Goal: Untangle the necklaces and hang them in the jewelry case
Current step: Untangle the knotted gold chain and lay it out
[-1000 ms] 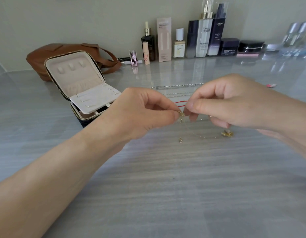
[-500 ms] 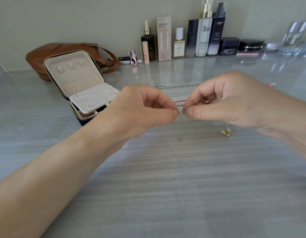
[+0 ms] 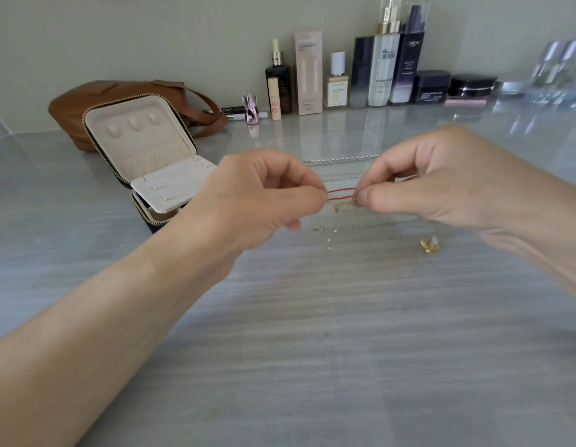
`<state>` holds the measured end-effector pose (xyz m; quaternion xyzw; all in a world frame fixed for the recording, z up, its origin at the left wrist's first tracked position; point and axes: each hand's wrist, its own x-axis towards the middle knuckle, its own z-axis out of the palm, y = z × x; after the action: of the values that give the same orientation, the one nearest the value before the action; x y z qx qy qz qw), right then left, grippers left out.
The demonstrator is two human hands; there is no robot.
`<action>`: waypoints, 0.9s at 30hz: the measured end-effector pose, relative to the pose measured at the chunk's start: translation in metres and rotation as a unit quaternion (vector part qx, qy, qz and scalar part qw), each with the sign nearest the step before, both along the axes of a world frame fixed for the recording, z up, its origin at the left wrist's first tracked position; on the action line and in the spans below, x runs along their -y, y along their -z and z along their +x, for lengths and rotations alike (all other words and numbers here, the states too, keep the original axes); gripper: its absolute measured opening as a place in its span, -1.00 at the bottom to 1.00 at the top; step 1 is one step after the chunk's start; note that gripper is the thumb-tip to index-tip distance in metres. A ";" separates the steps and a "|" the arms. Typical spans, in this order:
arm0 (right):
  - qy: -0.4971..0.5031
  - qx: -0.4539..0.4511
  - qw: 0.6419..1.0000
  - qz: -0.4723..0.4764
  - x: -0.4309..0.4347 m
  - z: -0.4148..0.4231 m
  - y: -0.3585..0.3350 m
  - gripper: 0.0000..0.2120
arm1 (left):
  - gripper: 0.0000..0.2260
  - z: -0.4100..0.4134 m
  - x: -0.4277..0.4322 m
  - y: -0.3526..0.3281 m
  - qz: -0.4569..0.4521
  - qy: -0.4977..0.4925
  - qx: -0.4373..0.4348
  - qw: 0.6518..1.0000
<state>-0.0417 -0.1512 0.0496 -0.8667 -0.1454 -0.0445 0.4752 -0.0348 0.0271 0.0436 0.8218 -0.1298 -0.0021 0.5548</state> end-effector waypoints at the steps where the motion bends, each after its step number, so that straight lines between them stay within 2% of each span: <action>1: 0.004 0.002 1.000 0.003 0.001 0.001 0.000 -0.95 | -0.85 0.001 -0.001 0.000 -0.005 -0.006 0.001 1.000; 3: 0.012 -0.001 1.000 0.010 0.003 0.002 0.000 -0.95 | -0.90 0.002 -0.002 -0.001 -0.003 -0.011 0.000 1.000; 7: -0.007 -0.009 1.000 0.026 0.002 0.001 -0.002 -0.94 | -0.86 -0.002 0.001 0.002 0.023 0.017 -0.004 1.000; 13: -0.040 -0.005 0.998 0.043 -0.001 -0.002 -0.003 -0.93 | -0.84 -0.008 0.009 0.007 -0.004 0.070 -0.008 0.998; 23: -0.021 0.024 0.999 0.013 0.000 -0.002 -0.002 -0.94 | -0.96 -0.006 0.006 0.007 0.011 0.050 0.008 0.999; 27: -0.024 0.029 0.999 0.007 -0.001 -0.004 -0.003 -0.94 | -0.91 -0.006 0.006 0.007 0.012 0.047 0.004 0.999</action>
<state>-0.0454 -0.1507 0.0523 -0.8579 -0.1798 -0.0594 0.4776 -0.0409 0.0213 0.0365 0.8214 -0.1709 -0.0267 0.5435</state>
